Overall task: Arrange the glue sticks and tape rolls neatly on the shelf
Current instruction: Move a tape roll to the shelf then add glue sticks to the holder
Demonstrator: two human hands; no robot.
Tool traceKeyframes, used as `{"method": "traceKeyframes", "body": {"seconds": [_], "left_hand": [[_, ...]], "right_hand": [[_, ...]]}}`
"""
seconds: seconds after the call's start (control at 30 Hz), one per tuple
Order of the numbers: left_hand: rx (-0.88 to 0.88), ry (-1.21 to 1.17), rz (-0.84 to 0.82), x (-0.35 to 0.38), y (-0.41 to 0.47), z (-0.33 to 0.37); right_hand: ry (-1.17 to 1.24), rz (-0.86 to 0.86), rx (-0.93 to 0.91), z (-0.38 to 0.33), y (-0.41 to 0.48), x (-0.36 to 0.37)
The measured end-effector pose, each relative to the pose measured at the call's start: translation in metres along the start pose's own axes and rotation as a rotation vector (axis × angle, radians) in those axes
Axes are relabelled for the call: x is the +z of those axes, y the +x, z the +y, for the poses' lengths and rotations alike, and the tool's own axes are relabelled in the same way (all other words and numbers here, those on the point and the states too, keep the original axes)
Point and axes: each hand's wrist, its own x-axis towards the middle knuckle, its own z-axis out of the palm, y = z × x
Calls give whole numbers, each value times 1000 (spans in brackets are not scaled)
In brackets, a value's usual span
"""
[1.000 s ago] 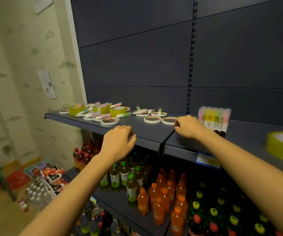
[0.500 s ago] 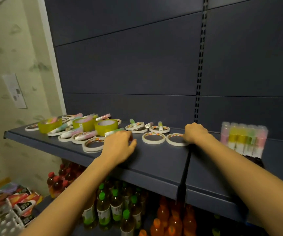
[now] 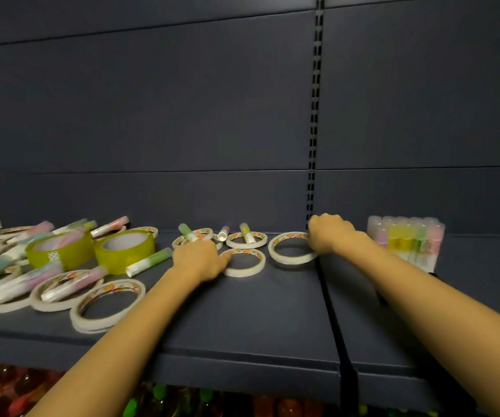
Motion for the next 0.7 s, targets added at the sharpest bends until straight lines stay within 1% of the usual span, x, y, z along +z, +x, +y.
{"method": "traceKeyframes", "body": {"seconds": [0.13,0.2,0.43,0.57,0.63,0.7], "left_hand": [[84,55,-95,4,15,3],[121,84,-118,3,18,3],[299,141,-128,-24,13,-5],[397,78,-68,-43,-2,16],[448,68,-45,-50,-10,34],[492,45,-46,-53,-15,56]], "right_hand": [[35,53,67,1,-14,-3],[48,84,94,1,-22,0],[114,177,187,12,-62,2],[-21,339,221,36,-95,-7],[97,280,269,55,-113,-11],[137,240,347,78,-130,-13]]}}
